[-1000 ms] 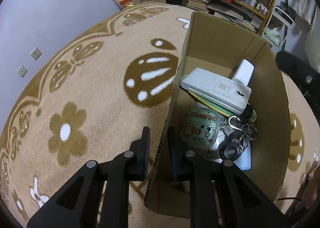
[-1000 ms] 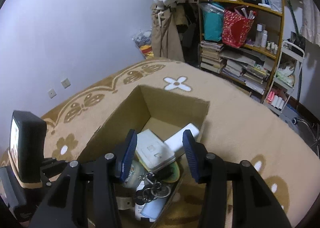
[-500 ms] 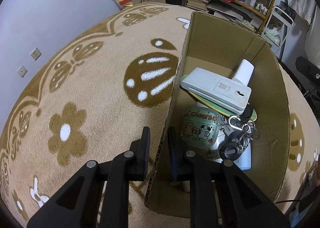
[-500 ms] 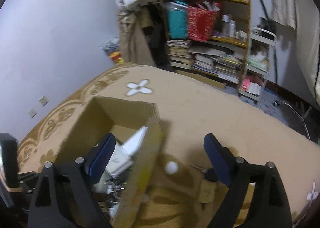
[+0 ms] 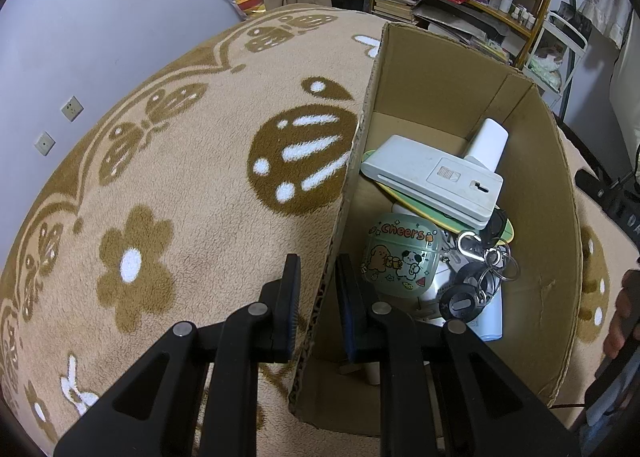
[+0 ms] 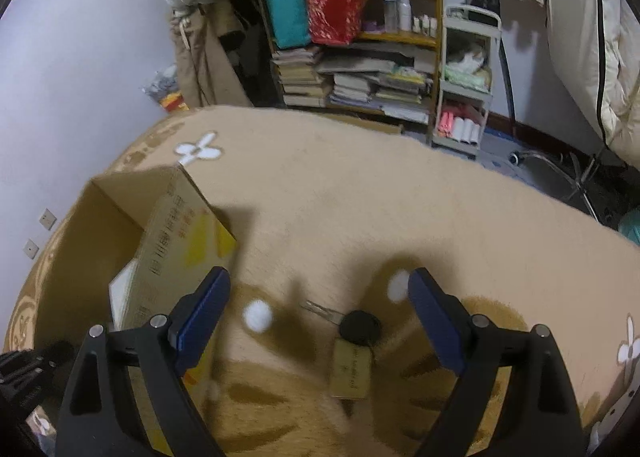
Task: Organize rigid objects
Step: 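Move the right tool back over the black key fob with tag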
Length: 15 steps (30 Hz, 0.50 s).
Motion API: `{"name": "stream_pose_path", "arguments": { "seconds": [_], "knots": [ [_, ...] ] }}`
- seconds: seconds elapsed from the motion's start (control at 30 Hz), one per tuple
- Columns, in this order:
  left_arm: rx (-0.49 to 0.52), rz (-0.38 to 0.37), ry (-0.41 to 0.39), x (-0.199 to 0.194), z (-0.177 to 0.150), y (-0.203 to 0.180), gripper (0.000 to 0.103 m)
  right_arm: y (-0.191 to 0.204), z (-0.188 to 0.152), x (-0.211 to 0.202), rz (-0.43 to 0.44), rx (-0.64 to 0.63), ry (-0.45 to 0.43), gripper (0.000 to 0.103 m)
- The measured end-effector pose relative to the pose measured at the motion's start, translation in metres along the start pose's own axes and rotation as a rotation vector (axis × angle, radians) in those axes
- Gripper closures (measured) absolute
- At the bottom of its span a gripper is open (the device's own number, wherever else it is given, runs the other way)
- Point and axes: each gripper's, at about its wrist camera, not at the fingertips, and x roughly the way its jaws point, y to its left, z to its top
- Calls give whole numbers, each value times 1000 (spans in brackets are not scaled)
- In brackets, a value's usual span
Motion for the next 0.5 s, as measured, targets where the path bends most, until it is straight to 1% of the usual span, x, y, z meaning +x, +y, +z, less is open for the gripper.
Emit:
{"name": "stream_pose_path", "arguments": {
  "seconds": [0.17,0.23,0.27,0.33,0.4,0.43,0.5],
  "knots": [
    [3,3,-1,0,0,-1,85,-14,-11,16,-15,41,55,8],
    [2,2,0,0,0,-1,85,-18,-15,22,-8,49,71,8],
    [1,1,0,1,0,0,85,-19,-17,25,-10,53,81,9],
    [4,4,-1,0,0,-1,85,-21,-21,30,-19,55,101,21],
    [4,4,-1,0,0,0,85,-24,-25,38,-34,56,144,37],
    [3,3,-1,0,0,-1,85,-25,-28,42,-39,58,163,41],
    [2,2,-1,0,0,0,85,-28,-33,49,-41,60,195,59]
  ]
}}
